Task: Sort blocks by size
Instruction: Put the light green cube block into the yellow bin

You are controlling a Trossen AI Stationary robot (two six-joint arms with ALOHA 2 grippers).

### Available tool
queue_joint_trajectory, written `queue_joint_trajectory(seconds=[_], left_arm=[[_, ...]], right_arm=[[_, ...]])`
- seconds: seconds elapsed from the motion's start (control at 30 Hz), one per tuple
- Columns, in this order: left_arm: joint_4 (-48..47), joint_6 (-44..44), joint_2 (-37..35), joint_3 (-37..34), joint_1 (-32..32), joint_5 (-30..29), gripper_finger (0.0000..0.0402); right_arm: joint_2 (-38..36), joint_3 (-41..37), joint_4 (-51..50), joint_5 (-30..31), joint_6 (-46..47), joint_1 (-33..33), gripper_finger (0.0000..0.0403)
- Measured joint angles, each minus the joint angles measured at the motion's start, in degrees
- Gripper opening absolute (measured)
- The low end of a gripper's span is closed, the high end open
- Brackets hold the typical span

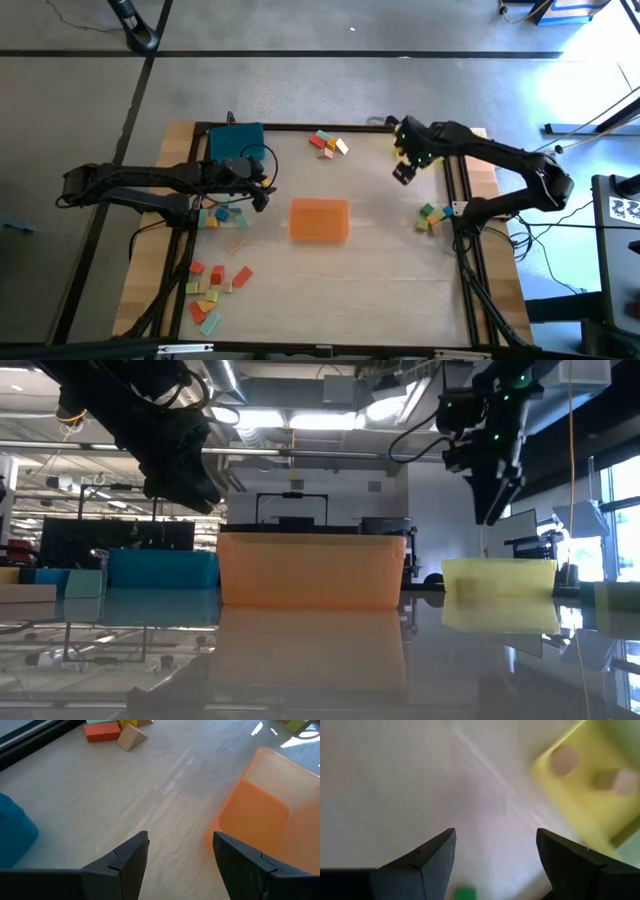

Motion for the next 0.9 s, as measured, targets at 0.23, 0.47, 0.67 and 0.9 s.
queue_joint_trajectory(seconds=[0.23,0.47,0.67,0.9], left_arm=[[0.0,0.0,0.0,0.0,0.0,0.0,0.021],[0.0,0.2,0.0,0.0,0.0,0.0,0.021],[0.0,0.3,0.0,0.0,0.0,0.0,0.021],[0.0,0.5,0.0,0.0,0.0,0.0,0.021]], right_arm=[[0.0,0.0,-7.2,0.0,8.2,10.3,0.0276],[0.1,-3.4,-9.3,-3.0,13.5,17.9,0.0276],[0.1,-9.7,-6.6,-7.0,15.0,24.5,0.0276],[0.1,-14.0,-2.8,-8.0,19.2,32.0,0.0276]])
